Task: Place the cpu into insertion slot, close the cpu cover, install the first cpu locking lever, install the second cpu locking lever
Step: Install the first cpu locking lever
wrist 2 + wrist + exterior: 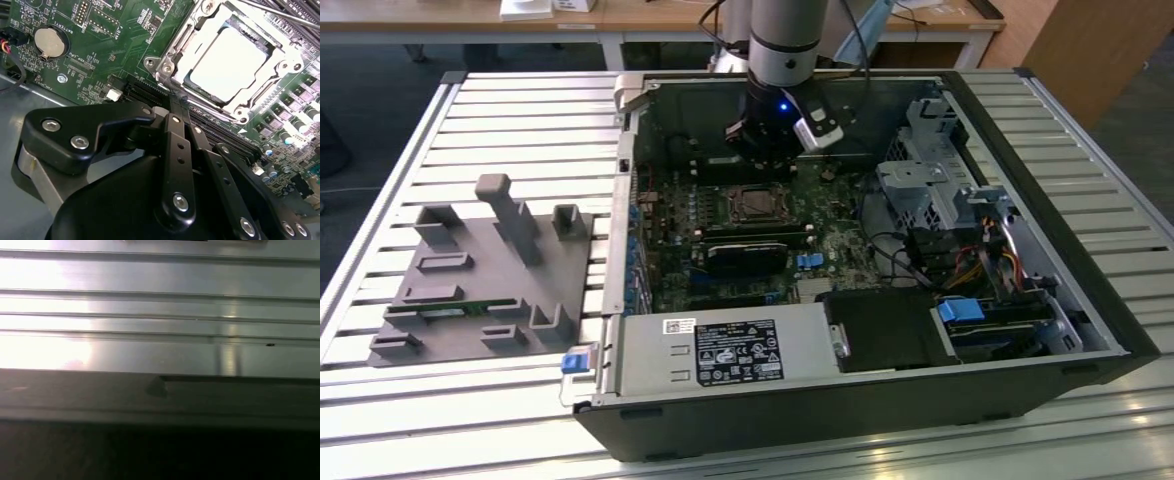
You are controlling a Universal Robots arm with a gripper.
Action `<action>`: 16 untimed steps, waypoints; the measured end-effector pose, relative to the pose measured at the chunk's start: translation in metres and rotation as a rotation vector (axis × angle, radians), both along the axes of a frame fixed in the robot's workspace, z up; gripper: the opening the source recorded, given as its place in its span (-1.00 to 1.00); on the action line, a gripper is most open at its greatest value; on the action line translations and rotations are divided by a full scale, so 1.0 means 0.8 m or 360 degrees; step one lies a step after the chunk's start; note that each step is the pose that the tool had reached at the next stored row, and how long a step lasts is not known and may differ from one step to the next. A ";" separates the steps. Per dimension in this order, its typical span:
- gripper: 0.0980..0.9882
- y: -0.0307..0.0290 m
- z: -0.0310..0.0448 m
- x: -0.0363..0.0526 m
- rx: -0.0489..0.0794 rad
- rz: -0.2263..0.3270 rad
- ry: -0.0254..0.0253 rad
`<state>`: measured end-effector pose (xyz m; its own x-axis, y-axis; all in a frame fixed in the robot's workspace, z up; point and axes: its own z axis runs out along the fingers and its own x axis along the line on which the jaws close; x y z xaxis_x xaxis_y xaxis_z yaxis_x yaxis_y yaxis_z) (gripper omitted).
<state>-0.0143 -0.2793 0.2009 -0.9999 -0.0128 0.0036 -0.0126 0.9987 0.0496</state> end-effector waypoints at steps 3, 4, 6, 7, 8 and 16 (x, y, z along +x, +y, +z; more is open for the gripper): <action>-0.98 0.0000 -0.0010 0.000 -0.0002 0.0000 -0.00001; -0.98 0.0000 -0.0013 0.000 -0.0003 0.0000 0.00000; -0.98 0.0000 -0.0021 0.000 -0.0004 0.0000 0.00003; -0.98 0.0000 -0.0026 0.000 -0.0004 0.0000 0.00001; -0.98 0.0001 -0.0033 0.000 -0.0003 0.0000 -0.00003; -0.98 0.0004 -0.0066 0.001 -0.0005 0.0000 0.00014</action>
